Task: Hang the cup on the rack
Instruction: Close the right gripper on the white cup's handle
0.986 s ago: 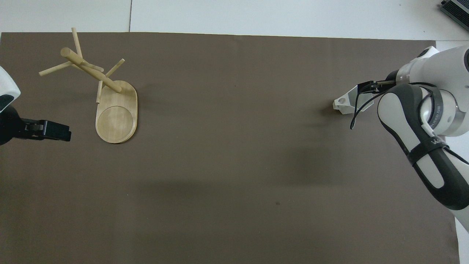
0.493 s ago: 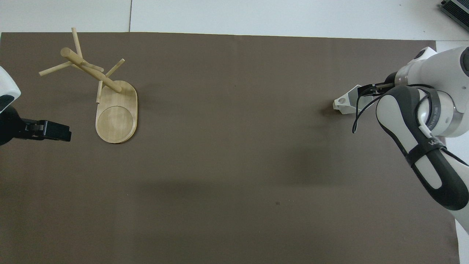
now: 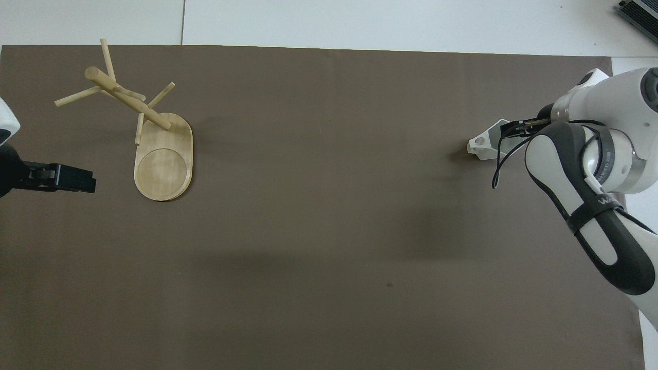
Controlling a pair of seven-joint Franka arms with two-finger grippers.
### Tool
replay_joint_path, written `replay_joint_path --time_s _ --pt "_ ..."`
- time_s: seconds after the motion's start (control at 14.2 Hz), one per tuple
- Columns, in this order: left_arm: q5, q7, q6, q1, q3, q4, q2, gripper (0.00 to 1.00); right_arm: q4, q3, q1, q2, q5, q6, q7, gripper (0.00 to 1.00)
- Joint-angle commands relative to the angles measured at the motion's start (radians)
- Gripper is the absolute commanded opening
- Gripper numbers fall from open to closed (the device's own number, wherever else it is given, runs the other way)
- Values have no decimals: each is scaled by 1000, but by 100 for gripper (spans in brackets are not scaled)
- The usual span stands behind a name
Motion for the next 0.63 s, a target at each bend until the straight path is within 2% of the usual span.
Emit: replay_joint_path --time_s 0.0,0.21,0.56 --pt "5 9 7 -9 7 30 20 100 -13 9 -8 -6 4 11 17 72" --pt "5 10 0 -6 7 52 43 100 -13 9 -8 -6 5 7 53 55" --pt "-7 7 -20 -13 7 15 25 100 -13 22 -8 -8 5 5 73 34"
